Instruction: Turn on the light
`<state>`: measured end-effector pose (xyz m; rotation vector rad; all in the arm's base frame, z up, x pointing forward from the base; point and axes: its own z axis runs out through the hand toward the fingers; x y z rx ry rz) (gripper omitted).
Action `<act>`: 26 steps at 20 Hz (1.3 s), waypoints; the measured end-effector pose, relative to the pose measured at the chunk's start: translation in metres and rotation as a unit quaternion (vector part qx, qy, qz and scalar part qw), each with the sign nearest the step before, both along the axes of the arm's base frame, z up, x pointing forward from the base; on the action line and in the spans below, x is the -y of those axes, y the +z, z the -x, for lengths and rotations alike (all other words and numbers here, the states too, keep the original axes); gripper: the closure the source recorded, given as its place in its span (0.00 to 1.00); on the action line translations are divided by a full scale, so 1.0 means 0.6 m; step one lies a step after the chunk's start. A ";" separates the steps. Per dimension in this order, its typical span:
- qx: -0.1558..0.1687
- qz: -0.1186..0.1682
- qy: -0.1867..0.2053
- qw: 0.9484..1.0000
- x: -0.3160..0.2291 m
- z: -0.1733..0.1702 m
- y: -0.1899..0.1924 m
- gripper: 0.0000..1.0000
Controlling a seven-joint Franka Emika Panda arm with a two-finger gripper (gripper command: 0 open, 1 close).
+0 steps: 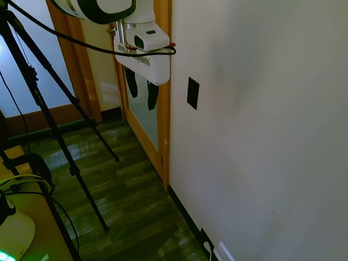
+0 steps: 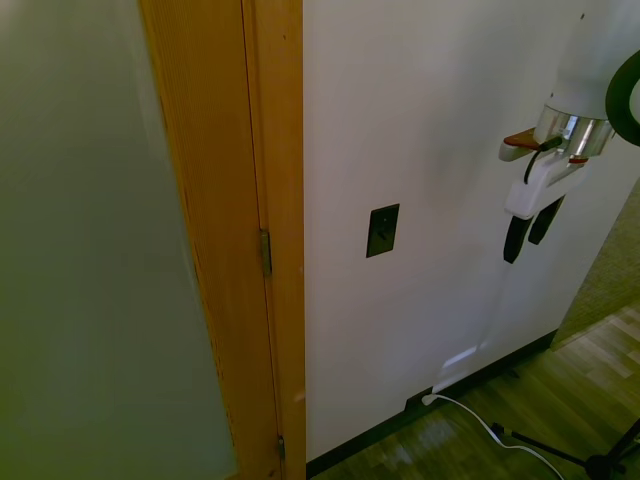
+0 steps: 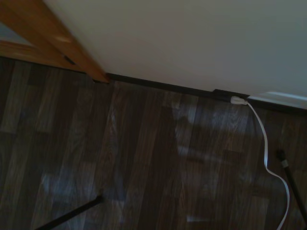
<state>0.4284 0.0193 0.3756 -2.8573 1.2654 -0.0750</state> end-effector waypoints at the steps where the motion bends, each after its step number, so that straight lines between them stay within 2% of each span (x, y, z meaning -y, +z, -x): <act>1: 0.000 0.000 0.000 1.000 0.000 0.000 -0.001 0.00; 4: 0.013 0.001 0.001 1.000 -0.002 -0.009 -0.005 0.00; 9: 0.073 -0.002 -0.005 0.997 -0.022 -0.068 -0.049 0.00; 12: 0.112 0.001 -0.022 0.993 -0.028 -0.114 -0.079 0.00; 15: 0.153 -0.007 -0.032 0.988 -0.036 -0.170 -0.086 0.00; 18: 0.167 -0.017 -0.042 0.985 -0.043 -0.223 -0.086 0.00; 23: 0.164 -0.027 -0.046 0.985 -0.063 -0.274 -0.116 0.00; 24: 0.163 -0.026 -0.046 0.985 -0.065 -0.282 -0.124 1.00; 26: 0.167 -0.022 -0.051 0.984 -0.065 -0.294 -0.134 1.00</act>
